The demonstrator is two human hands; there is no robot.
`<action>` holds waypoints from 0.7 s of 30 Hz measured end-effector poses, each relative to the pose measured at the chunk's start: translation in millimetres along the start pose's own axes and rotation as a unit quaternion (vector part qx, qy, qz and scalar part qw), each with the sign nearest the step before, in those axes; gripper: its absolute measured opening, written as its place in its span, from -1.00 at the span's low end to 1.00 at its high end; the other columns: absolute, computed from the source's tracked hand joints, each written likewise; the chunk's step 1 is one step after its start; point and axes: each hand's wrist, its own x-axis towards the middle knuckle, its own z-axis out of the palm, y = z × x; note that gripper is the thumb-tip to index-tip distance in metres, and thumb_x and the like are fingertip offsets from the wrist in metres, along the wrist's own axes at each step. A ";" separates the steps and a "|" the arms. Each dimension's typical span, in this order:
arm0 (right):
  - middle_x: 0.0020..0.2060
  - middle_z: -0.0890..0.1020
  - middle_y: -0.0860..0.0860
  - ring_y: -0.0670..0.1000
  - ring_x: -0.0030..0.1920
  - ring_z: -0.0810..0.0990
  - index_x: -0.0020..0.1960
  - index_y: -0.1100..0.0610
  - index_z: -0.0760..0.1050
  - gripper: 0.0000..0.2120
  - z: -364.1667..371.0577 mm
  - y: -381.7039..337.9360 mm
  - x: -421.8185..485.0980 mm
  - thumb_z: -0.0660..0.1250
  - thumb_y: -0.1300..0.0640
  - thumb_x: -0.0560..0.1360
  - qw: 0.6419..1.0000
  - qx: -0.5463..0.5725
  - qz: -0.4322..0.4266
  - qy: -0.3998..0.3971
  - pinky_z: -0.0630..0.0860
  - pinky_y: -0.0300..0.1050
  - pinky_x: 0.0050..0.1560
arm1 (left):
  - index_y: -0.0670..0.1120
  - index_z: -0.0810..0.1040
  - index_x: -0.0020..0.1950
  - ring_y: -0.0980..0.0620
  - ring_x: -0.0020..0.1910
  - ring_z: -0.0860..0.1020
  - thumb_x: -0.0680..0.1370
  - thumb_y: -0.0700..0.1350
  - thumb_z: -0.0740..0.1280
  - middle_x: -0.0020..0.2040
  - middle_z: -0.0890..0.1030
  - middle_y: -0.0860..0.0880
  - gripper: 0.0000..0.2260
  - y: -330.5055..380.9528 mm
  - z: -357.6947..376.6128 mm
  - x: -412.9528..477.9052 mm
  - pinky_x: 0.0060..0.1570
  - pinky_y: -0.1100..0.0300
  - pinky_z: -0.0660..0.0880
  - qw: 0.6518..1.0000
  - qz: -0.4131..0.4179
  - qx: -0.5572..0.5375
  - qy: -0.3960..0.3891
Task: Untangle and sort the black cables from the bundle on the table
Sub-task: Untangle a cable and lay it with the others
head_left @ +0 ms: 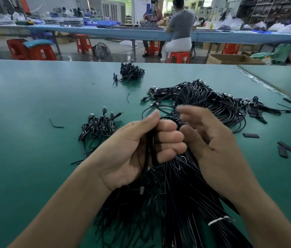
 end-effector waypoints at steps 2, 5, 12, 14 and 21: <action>-0.11 0.70 -0.11 -0.09 -0.07 0.67 0.10 -0.15 0.60 -0.82 0.5 -1.5 -0.7 0.31 0.11 0.60 0.999 0.032 -0.003 -0.016 0.61 0.00 -0.03 | -0.14 0.76 -0.19 -0.02 -0.23 0.73 0.48 0.03 0.27 -0.20 0.73 -0.13 -0.67 -2.5 0.6 -0.7 -0.33 0.28 0.62 0.999 0.004 -0.017 -0.032; -0.36 0.64 -0.04 -0.05 -0.39 0.58 -0.08 -0.12 0.61 -0.63 4.7 2.5 -2.3 0.23 0.33 0.56 0.999 0.035 0.028 -0.029 0.57 -0.07 -0.35 | -0.24 0.72 0.02 -0.09 -0.05 0.72 0.54 -0.02 0.25 -0.02 0.72 -0.22 -0.65 -6.6 -0.5 1.5 -0.16 0.20 0.65 0.997 0.019 -0.053 -0.060; -0.44 0.55 0.09 -0.12 -0.52 0.35 -0.18 -0.04 0.60 -0.79 12.9 8.1 -7.8 0.29 -0.04 0.59 0.981 -0.086 0.093 -0.144 0.35 -0.08 -0.46 | -0.31 0.64 0.10 -0.17 0.07 0.69 0.51 -0.05 0.28 0.08 0.68 -0.28 -0.63 -13.7 -8.1 13.3 -0.02 0.07 0.66 0.989 0.107 -0.080 0.056; -0.47 0.52 0.09 -0.09 -0.52 0.35 -0.17 0.01 0.57 -0.78 13.3 5.1 -8.6 0.29 -0.03 0.60 0.973 -0.098 0.090 -0.186 0.34 -0.09 -0.47 | -0.29 0.61 0.13 -0.16 0.09 0.68 0.50 -0.05 0.28 0.08 0.69 -0.27 -0.64 -15.6 -11.6 14.8 0.02 0.08 0.65 0.985 0.135 -0.064 0.091; -0.29 0.60 -0.09 -0.12 -0.21 0.55 -0.14 0.03 0.61 -0.82 0.6 -11.8 -7.2 0.31 0.02 0.58 0.982 -0.133 -0.017 -0.132 0.43 -0.25 -0.18 | -0.12 0.63 0.11 0.03 0.03 0.70 0.65 -0.15 0.21 0.02 0.73 -0.09 -0.80 -22.4 -14.8 13.6 0.11 0.16 0.61 0.946 0.169 0.240 0.135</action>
